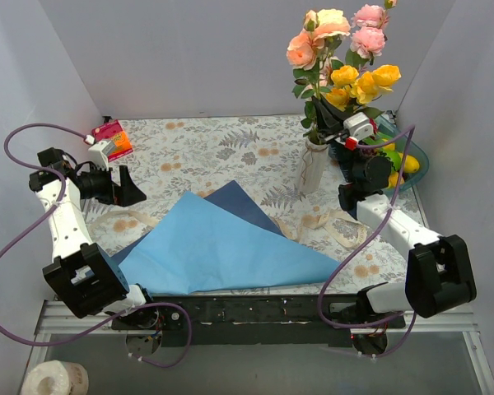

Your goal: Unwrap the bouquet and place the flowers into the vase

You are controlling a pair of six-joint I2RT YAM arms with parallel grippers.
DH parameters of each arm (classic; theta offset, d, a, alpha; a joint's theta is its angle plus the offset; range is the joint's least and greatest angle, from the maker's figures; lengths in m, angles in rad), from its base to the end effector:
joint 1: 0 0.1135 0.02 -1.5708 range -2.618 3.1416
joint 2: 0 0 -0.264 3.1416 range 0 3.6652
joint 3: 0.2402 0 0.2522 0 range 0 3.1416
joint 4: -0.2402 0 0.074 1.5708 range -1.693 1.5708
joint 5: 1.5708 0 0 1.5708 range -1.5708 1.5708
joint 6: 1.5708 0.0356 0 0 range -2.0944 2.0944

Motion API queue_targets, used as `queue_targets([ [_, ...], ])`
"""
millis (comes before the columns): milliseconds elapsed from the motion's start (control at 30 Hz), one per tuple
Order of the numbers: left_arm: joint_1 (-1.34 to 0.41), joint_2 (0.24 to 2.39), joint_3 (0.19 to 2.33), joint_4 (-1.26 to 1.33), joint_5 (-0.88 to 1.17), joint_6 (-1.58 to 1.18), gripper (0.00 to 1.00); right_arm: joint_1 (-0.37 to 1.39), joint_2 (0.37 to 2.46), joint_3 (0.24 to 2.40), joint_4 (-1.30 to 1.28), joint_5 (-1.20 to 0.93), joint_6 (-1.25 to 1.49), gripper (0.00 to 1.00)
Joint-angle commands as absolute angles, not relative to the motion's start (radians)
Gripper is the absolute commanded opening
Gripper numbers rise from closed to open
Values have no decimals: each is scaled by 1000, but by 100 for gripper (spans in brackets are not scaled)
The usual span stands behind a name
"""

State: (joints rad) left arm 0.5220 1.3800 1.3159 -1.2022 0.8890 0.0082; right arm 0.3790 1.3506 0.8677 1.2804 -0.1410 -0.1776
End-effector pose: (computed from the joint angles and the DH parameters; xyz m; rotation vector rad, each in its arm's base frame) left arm 0.2280 0.0993 0.3249 -0.4471 2.4031 -1.0226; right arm 0.2615 0.1095 0.3887 -0.3417 0.7073 0.2455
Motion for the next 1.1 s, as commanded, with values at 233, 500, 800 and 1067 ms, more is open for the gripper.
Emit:
queue_targets([
  [233, 531, 1348, 1345, -1227, 885, 38, 98, 359, 1390, 802, 1486, -9, -60, 1],
  [500, 545, 1336, 1353, -1241, 874, 60, 98, 359, 1431, 765, 1578, 25, -9, 1],
  [800, 546, 1344, 1376, -1259, 894, 72, 98, 388, 1270, 719, 1334, 54, -67, 82],
  [1067, 546, 1316, 1368, -1264, 902, 74, 98, 477, 1097, 670, 1083, 78, -129, 92],
])
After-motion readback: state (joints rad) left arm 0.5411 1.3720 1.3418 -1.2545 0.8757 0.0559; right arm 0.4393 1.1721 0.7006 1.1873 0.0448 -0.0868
